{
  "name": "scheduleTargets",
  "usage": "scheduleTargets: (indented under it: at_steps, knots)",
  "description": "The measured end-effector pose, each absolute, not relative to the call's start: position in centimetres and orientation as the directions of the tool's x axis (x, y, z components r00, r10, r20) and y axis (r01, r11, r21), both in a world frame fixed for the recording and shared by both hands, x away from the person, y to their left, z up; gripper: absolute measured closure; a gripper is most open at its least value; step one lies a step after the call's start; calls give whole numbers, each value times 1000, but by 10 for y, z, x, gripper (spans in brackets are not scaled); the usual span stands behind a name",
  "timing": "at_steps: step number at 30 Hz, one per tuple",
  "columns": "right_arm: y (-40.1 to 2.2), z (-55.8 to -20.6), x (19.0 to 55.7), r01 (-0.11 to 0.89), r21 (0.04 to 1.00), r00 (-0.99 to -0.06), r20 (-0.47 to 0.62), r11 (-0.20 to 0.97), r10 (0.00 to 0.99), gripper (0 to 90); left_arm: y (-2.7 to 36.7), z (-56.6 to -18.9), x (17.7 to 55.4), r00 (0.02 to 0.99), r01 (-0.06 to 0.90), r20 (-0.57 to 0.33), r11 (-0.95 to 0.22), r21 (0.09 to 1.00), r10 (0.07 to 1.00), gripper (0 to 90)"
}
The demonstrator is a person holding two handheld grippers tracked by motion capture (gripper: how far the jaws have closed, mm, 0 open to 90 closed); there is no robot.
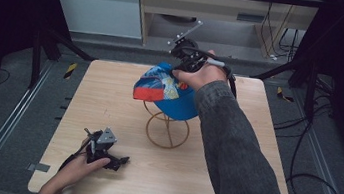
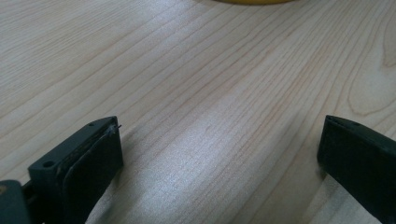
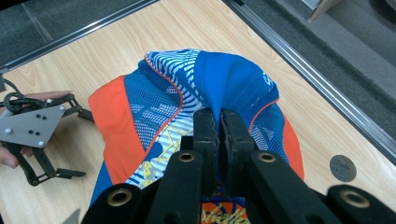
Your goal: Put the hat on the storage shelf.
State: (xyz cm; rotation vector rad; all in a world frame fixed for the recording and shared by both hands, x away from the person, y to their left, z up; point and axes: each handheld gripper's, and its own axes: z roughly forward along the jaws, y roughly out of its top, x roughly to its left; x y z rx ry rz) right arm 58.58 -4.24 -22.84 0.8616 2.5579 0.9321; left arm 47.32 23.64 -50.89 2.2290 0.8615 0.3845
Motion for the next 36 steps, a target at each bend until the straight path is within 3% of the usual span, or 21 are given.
scheduleTargets:
  at_steps: [8, 21, 36]
  knots:
    - [-46, -234, 584, 442, 663, -776, -55, 604, 628, 740, 236, -509, 473, 733, 470, 21, -528, 708, 680, 0]
    - [-55, -231, 572, 448, 698, -753, -43, 559, 656, 464, 236, -509, 473, 732, 471, 21, -528, 707, 681, 0]
    - [-79, -223, 551, 438, 750, -727, -28, 495, 686, 272, 236, -509, 473, 731, 472, 20, -527, 707, 682, 0]
